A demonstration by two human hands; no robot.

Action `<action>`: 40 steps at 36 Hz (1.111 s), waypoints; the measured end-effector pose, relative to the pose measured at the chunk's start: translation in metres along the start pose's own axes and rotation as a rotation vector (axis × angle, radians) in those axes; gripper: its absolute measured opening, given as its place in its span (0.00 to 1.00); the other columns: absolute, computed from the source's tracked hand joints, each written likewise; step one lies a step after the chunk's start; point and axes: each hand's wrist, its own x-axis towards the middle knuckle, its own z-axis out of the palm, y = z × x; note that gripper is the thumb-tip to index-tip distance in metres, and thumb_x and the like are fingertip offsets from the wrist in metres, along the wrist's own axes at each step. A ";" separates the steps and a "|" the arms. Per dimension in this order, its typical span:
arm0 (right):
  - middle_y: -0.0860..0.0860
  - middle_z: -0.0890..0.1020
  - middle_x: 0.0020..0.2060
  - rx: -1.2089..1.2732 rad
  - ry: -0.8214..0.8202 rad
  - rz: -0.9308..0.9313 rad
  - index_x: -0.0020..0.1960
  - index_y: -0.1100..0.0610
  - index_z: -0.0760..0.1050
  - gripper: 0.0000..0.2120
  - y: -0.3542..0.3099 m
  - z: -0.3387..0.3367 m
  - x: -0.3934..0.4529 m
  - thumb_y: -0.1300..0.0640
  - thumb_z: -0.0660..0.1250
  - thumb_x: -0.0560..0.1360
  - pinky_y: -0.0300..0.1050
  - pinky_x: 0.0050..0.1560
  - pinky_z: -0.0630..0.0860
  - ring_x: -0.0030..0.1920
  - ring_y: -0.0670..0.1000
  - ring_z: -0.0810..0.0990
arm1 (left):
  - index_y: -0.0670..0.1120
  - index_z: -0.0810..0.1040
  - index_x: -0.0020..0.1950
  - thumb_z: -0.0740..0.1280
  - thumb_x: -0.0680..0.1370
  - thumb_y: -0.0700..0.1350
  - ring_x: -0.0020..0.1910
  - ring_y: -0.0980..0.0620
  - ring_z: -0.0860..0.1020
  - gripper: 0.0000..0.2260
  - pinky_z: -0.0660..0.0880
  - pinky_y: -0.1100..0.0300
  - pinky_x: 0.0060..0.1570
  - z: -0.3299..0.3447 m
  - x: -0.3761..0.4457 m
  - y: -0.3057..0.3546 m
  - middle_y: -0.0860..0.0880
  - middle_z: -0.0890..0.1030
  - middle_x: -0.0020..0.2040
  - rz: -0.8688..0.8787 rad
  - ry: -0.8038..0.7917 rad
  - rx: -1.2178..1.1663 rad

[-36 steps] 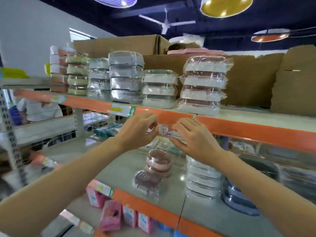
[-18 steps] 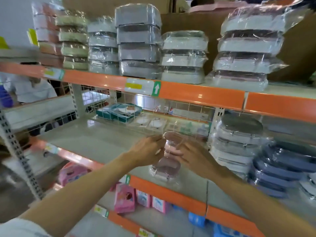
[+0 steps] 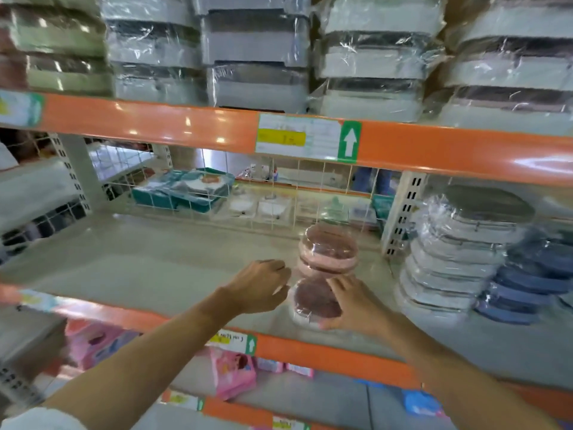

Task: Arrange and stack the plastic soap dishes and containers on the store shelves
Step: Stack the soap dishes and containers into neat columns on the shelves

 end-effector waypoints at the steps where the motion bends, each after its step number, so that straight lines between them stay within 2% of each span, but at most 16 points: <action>1: 0.53 0.54 0.76 -0.007 -0.019 0.023 0.77 0.58 0.47 0.51 -0.002 0.001 0.001 0.31 0.66 0.68 0.52 0.73 0.55 0.75 0.54 0.54 | 0.47 0.75 0.33 0.59 0.70 0.49 0.25 0.51 0.75 0.10 0.69 0.65 0.22 0.003 0.000 -0.003 0.51 0.74 0.31 0.001 -0.009 -0.017; 5: 0.53 0.47 0.77 0.015 -0.145 0.072 0.78 0.58 0.41 0.56 -0.007 -0.004 0.003 0.33 0.69 0.66 0.56 0.73 0.49 0.76 0.57 0.45 | 0.43 0.76 0.35 0.65 0.70 0.44 0.28 0.46 0.77 0.06 0.71 0.61 0.26 0.010 0.006 -0.007 0.47 0.76 0.33 0.004 -0.048 -0.083; 8: 0.54 0.46 0.77 0.034 -0.198 0.086 0.78 0.58 0.40 0.56 -0.009 -0.007 -0.001 0.37 0.72 0.67 0.56 0.74 0.46 0.76 0.57 0.43 | 0.43 0.76 0.35 0.59 0.71 0.47 0.30 0.45 0.77 0.11 0.73 0.60 0.28 0.013 0.014 -0.006 0.46 0.76 0.34 -0.012 -0.081 -0.124; 9: 0.54 0.47 0.77 0.034 -0.194 0.092 0.78 0.59 0.41 0.55 -0.010 -0.008 -0.002 0.38 0.72 0.67 0.55 0.74 0.47 0.76 0.57 0.45 | 0.42 0.76 0.36 0.58 0.72 0.48 0.31 0.45 0.77 0.12 0.74 0.59 0.30 0.013 0.017 -0.004 0.46 0.77 0.35 -0.021 -0.087 -0.139; 12: 0.56 0.54 0.74 -0.010 -0.134 0.101 0.77 0.60 0.44 0.52 -0.012 -0.011 -0.007 0.40 0.71 0.68 0.53 0.73 0.54 0.74 0.58 0.54 | 0.40 0.77 0.42 0.64 0.75 0.44 0.40 0.43 0.78 0.08 0.73 0.56 0.37 0.007 0.028 0.002 0.44 0.78 0.42 -0.066 -0.100 -0.134; 15: 0.56 0.58 0.72 -0.005 -0.051 0.116 0.77 0.60 0.47 0.51 -0.009 -0.016 -0.014 0.38 0.71 0.67 0.53 0.71 0.57 0.71 0.58 0.59 | 0.40 0.77 0.48 0.63 0.77 0.46 0.46 0.44 0.77 0.09 0.71 0.56 0.41 -0.003 0.034 0.011 0.45 0.78 0.47 -0.095 -0.111 -0.122; 21: 0.53 0.53 0.72 0.043 -0.007 0.132 0.77 0.58 0.43 0.54 -0.001 -0.038 -0.045 0.37 0.70 0.66 0.56 0.71 0.59 0.71 0.56 0.55 | 0.44 0.77 0.56 0.61 0.78 0.47 0.51 0.46 0.77 0.11 0.74 0.55 0.45 -0.024 0.034 0.030 0.47 0.78 0.53 -0.098 -0.132 -0.067; 24: 0.53 0.55 0.71 0.057 0.017 0.123 0.77 0.58 0.45 0.52 0.003 -0.049 -0.069 0.39 0.71 0.67 0.55 0.70 0.60 0.71 0.55 0.56 | 0.44 0.77 0.55 0.62 0.78 0.47 0.51 0.45 0.77 0.10 0.75 0.52 0.46 -0.035 0.031 0.042 0.47 0.76 0.54 -0.113 -0.157 -0.082; 26: 0.53 0.57 0.69 0.061 0.036 0.126 0.77 0.58 0.46 0.50 0.007 -0.055 -0.088 0.39 0.70 0.67 0.55 0.70 0.58 0.71 0.55 0.56 | 0.43 0.77 0.54 0.62 0.78 0.47 0.51 0.45 0.77 0.09 0.75 0.52 0.46 -0.043 0.032 0.054 0.48 0.76 0.54 -0.121 -0.156 -0.089; 29: 0.54 0.56 0.71 0.040 0.042 0.145 0.77 0.58 0.46 0.51 0.015 -0.064 -0.120 0.36 0.69 0.66 0.54 0.74 0.51 0.72 0.55 0.54 | 0.43 0.77 0.53 0.62 0.79 0.47 0.54 0.46 0.77 0.10 0.73 0.59 0.46 -0.057 0.039 0.085 0.48 0.76 0.58 -0.076 -0.122 -0.065; 30: 0.54 0.55 0.72 0.034 0.050 0.148 0.77 0.58 0.47 0.52 0.019 -0.068 -0.133 0.35 0.68 0.65 0.52 0.74 0.50 0.73 0.55 0.54 | 0.42 0.78 0.54 0.60 0.79 0.49 0.57 0.46 0.76 0.13 0.72 0.61 0.48 -0.062 0.041 0.098 0.49 0.76 0.60 -0.047 -0.110 -0.040; 31: 0.55 0.56 0.72 0.040 0.061 0.147 0.77 0.58 0.47 0.53 0.023 -0.072 -0.147 0.35 0.68 0.64 0.51 0.74 0.51 0.73 0.56 0.55 | 0.43 0.78 0.55 0.57 0.79 0.53 0.59 0.46 0.75 0.17 0.73 0.58 0.51 -0.066 0.044 0.110 0.48 0.76 0.62 -0.026 -0.099 -0.030; 33: 0.55 0.56 0.73 0.073 0.088 0.141 0.77 0.59 0.48 0.51 0.031 -0.083 -0.176 0.37 0.70 0.66 0.50 0.73 0.54 0.73 0.57 0.56 | 0.43 0.78 0.54 0.49 0.76 0.58 0.58 0.44 0.77 0.25 0.76 0.51 0.53 -0.071 0.049 0.129 0.46 0.78 0.59 -0.025 -0.122 -0.060; 34: 0.55 0.56 0.73 0.096 0.092 0.144 0.77 0.59 0.49 0.51 0.034 -0.088 -0.191 0.38 0.71 0.67 0.49 0.73 0.55 0.74 0.58 0.55 | 0.44 0.78 0.53 0.49 0.76 0.58 0.55 0.44 0.78 0.24 0.76 0.50 0.52 -0.073 0.053 0.138 0.47 0.79 0.57 -0.009 -0.112 -0.038; 37: 0.53 0.60 0.69 0.133 0.149 0.123 0.76 0.58 0.51 0.51 0.044 -0.106 -0.233 0.38 0.73 0.65 0.48 0.71 0.60 0.71 0.55 0.59 | 0.46 0.76 0.49 0.58 0.79 0.52 0.47 0.46 0.78 0.12 0.76 0.50 0.47 -0.099 0.063 0.176 0.49 0.78 0.50 0.017 -0.076 -0.043; 40: 0.52 0.62 0.69 0.146 0.187 0.105 0.76 0.57 0.52 0.53 0.049 -0.127 -0.272 0.34 0.71 0.62 0.46 0.70 0.61 0.68 0.52 0.61 | 0.44 0.76 0.47 0.59 0.79 0.49 0.41 0.46 0.76 0.11 0.75 0.50 0.42 -0.125 0.074 0.210 0.48 0.76 0.45 0.047 0.023 -0.078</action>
